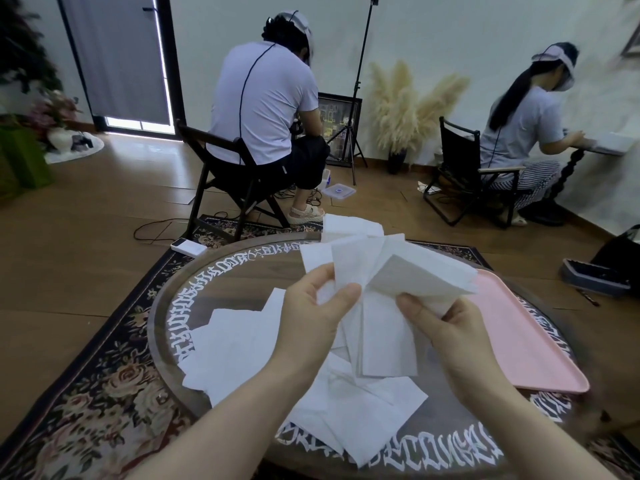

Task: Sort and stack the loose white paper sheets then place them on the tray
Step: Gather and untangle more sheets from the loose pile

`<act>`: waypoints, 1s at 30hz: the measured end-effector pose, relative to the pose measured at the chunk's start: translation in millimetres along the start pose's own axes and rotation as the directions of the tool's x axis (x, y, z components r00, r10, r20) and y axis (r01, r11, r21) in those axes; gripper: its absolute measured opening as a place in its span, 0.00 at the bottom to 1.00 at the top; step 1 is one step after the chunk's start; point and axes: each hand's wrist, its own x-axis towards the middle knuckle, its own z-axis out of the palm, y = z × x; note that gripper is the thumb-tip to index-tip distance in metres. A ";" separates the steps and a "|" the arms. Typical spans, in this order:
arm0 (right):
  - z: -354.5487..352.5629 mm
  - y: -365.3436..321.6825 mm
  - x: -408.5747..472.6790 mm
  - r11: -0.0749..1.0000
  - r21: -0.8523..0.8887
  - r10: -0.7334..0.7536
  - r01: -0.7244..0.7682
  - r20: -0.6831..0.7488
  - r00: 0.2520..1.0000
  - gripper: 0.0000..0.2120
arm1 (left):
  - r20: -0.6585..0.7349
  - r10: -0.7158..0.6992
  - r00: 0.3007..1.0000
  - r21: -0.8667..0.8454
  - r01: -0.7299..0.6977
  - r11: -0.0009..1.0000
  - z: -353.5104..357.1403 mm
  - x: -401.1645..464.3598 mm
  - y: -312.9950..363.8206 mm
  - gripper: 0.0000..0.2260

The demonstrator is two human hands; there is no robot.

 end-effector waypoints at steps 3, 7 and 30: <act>-8.3 -3.9 4.1 0.978 -0.166 -0.149 0.126 -0.131 0.980 0.07 | -0.039 -0.050 0.998 -0.031 0.048 0.998 -2.5 3.0 0.5 0.06; -20.9 -18.7 10.6 0.866 -0.363 -0.402 0.344 -0.095 0.911 0.05 | -0.017 -0.109 0.994 -0.035 0.109 0.993 -5.3 8.6 -0.5 0.11; -9.9 4.8 13.6 0.948 -0.318 0.073 -0.033 0.115 0.991 0.05 | 0.196 -0.156 0.968 -0.050 0.168 0.984 -1.8 4.0 -1.2 0.07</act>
